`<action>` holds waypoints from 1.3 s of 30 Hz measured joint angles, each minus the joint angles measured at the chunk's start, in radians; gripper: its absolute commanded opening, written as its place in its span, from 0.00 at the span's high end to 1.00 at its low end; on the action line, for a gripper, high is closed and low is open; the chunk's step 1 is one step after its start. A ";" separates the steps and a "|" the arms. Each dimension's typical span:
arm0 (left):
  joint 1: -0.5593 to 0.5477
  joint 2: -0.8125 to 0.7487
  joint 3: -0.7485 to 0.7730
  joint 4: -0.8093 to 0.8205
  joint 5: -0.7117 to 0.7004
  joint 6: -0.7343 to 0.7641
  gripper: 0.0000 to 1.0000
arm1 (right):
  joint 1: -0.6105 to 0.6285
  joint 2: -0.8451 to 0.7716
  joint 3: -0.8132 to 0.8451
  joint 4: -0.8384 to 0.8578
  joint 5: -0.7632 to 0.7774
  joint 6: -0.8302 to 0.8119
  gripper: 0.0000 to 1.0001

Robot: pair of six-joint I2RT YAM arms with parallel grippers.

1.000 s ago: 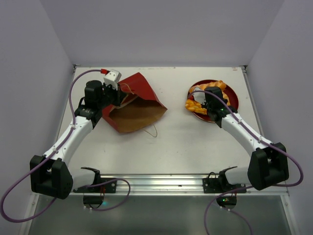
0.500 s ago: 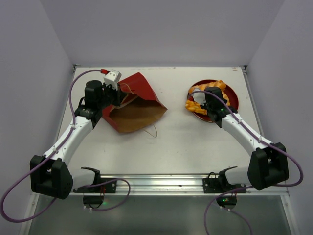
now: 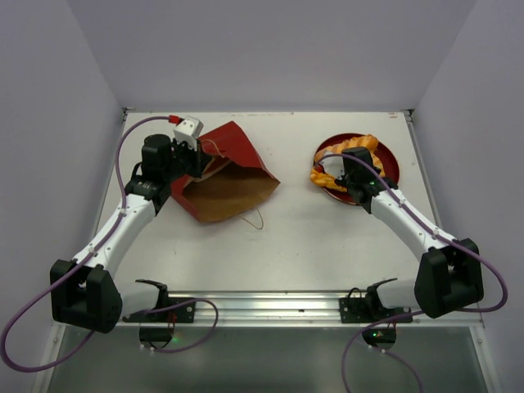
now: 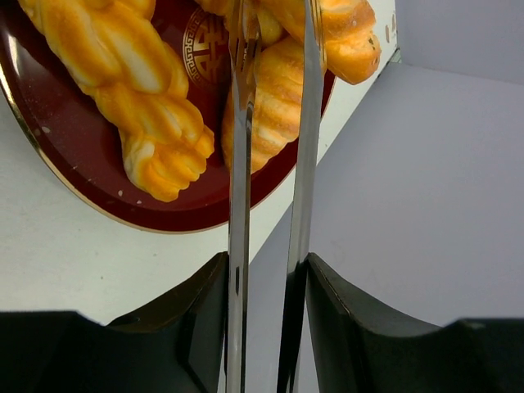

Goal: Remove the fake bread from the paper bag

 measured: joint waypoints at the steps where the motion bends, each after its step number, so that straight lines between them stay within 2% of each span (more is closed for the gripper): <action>1: 0.000 0.000 0.000 0.000 0.000 0.000 1.00 | -0.001 0.000 0.001 -0.005 0.000 0.000 0.55; 28: 0.000 0.000 0.000 0.000 0.000 0.000 1.00 | -0.002 -0.049 0.031 -0.062 -0.050 0.011 0.54; 39: 0.000 0.000 0.000 0.000 0.000 0.000 1.00 | -0.002 -0.118 0.047 -0.179 -0.128 0.043 0.57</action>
